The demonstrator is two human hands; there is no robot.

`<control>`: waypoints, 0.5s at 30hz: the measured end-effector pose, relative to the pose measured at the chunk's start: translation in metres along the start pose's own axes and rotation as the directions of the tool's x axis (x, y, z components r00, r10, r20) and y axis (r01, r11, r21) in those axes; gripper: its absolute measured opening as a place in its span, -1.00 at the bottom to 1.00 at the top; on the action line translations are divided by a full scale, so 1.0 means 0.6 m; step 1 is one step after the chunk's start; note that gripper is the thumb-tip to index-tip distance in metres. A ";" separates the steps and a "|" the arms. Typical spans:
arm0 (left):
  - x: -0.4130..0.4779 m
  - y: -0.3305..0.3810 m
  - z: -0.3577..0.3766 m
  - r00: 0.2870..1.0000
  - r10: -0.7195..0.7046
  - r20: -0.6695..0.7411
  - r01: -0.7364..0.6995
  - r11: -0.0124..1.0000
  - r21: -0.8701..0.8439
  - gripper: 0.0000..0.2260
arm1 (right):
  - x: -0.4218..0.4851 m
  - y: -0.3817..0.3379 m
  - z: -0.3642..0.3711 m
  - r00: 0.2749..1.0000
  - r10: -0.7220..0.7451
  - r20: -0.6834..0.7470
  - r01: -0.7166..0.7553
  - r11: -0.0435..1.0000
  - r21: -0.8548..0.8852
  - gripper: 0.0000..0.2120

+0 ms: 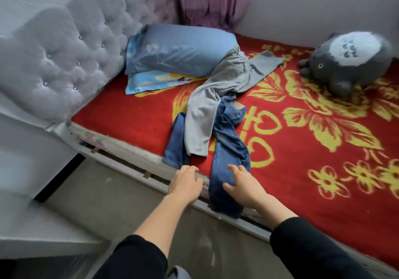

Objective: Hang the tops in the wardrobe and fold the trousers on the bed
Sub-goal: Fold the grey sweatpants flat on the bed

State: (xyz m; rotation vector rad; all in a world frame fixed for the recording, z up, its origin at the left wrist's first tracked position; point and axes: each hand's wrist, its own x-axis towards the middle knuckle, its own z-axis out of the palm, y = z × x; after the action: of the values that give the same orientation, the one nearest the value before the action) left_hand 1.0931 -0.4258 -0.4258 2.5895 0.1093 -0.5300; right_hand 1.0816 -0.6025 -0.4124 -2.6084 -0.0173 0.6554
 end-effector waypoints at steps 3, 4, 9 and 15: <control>0.064 0.023 -0.004 1.000 -0.002 0.015 0.002 1.000 -0.005 -0.64 | 0.063 0.020 -0.028 0.999 0.032 0.006 -0.032 0.999 0.042 -0.41; 0.095 0.029 -0.007 1.000 -0.002 0.020 0.002 1.000 -0.002 -0.63 | 0.090 0.025 -0.037 0.999 0.041 0.007 -0.042 0.998 0.056 -0.42; 0.244 0.045 -0.030 0.998 -0.015 0.056 0.012 0.998 0.054 -0.64 | 0.220 0.031 -0.078 0.998 0.057 0.006 -0.057 0.994 0.092 -0.43; 0.470 0.059 -0.046 0.993 -0.011 0.117 0.007 0.999 0.038 -0.64 | 0.418 0.044 -0.130 0.985 0.172 0.030 -0.174 0.975 0.141 -0.45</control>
State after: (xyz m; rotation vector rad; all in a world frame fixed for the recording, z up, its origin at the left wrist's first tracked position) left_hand 1.3687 -0.4489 -0.4970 2.5883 0.0721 -0.6922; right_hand 1.3370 -0.6295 -0.4744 -2.4838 0.2454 0.7116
